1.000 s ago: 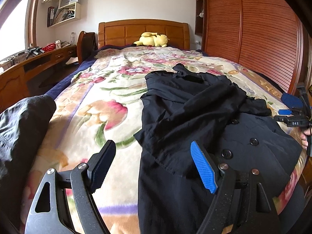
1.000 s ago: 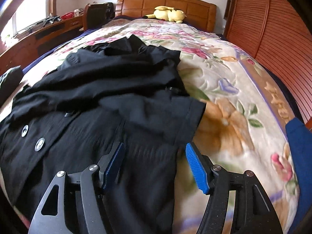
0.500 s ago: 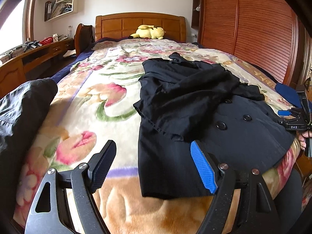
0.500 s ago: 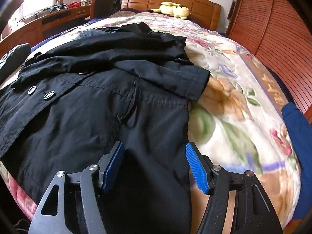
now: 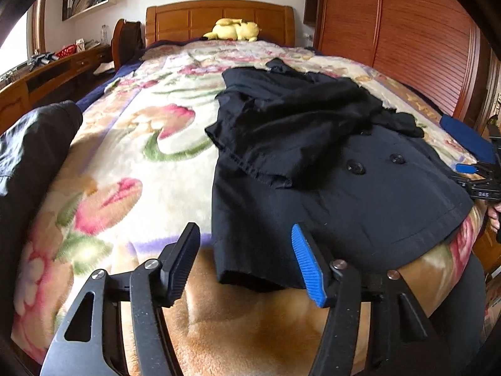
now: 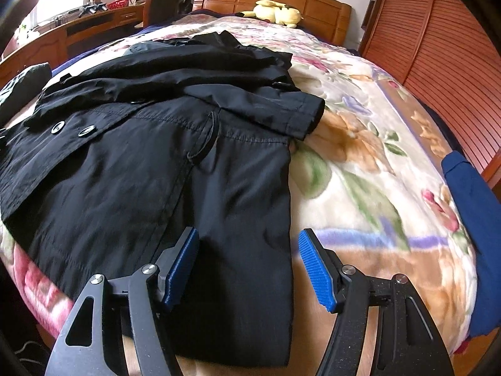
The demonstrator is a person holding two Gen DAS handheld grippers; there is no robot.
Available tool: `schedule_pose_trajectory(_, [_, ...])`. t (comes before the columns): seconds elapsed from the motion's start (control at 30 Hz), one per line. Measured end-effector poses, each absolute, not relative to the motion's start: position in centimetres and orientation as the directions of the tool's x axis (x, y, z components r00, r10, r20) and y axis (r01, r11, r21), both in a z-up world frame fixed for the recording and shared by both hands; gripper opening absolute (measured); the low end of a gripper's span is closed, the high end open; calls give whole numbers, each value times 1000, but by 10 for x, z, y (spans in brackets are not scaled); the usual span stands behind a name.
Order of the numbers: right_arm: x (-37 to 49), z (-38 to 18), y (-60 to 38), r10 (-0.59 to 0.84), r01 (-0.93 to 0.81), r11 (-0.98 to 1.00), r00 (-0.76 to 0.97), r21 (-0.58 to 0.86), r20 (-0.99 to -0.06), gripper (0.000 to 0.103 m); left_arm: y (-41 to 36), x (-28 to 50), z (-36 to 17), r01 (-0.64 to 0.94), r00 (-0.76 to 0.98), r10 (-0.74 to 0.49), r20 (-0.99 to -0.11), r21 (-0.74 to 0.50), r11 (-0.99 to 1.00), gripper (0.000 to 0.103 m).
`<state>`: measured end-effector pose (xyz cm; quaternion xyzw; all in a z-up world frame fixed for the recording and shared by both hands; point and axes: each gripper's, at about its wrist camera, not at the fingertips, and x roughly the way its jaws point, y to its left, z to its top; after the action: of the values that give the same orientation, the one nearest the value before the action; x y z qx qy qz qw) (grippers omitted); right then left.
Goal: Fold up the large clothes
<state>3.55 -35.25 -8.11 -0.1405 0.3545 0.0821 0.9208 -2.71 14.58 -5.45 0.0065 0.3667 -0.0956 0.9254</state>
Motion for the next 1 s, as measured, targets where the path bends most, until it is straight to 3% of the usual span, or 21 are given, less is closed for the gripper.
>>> schedule_pose_trajectory(0.27, [17, -81, -357, 76, -260, 949, 736, -177, -673, 68, 146, -26, -57, 185, 706, -172, -686, -57, 981, 61])
schedule_pose_trajectory(0.33, [17, -82, -360, 87, -259, 953, 732, -159, -676, 68, 144, -26, -57, 198, 697, -189, -692, -68, 978, 49])
schedule_pose_trajectory(0.43, [18, -86, -362, 108, -264, 955, 726, -131, -679, 68, 138, -27, -60, 216, 684, -194, -703, -58, 975, 39])
schedule_pose_trajectory(0.53, [20, -88, -368, 151, -278, 957, 718, -81, -680, 67, 131, -33, -58, 223, 680, -198, -706, -58, 973, 17])
schedule_pose_trajectory(0.7, [17, -88, -371, 222, -328, 944, 709, -35, -670, 45, 118, -42, -48, 194, 697, -143, -702, -8, 981, 5])
schedule_pose_trajectory(0.77, [13, -88, -367, 239, -350, 936, 712, -38, -660, 26, 118, -47, -40, 180, 715, -138, -685, -11, 984, 5])
schedule_pose_trajectory(0.83, [8, -89, -360, 246, -372, 926, 719, -61, -650, 14, 117, -56, -31, 172, 735, -133, -665, -7, 985, 5])
schedule_pose_trajectory(1.0, [-13, -85, -355, 263, -391, 917, 748, -84, -609, 9, 113, -82, -4, 183, 768, -138, -625, 8, 983, 5])
